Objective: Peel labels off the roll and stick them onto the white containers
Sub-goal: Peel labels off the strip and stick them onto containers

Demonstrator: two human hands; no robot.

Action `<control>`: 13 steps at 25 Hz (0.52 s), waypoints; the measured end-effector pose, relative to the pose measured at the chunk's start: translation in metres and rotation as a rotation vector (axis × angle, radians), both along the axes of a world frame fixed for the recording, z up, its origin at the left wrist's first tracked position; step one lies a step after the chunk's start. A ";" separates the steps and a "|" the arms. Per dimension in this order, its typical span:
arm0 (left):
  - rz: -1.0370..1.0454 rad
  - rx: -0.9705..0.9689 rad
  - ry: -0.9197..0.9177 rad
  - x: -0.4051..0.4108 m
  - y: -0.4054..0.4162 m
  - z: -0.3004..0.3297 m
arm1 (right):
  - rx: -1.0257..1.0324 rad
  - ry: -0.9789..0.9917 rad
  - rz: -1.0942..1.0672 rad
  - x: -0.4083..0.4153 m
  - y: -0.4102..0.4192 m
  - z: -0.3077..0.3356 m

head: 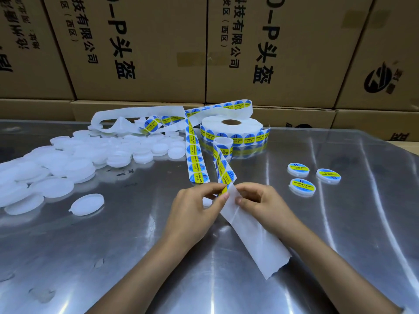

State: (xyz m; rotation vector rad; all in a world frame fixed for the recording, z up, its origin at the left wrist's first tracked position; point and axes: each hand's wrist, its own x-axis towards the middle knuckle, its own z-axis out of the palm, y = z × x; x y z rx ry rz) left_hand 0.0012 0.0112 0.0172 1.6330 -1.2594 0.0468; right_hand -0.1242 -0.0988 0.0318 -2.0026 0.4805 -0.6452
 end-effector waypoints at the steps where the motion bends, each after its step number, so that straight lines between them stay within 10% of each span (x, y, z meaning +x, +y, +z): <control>1: -0.011 0.002 0.001 0.000 0.000 0.000 | -0.022 0.014 -0.025 0.000 -0.001 0.000; 13: 0.054 -0.326 0.337 0.010 0.005 0.015 | -0.219 0.301 -0.426 -0.013 -0.021 -0.003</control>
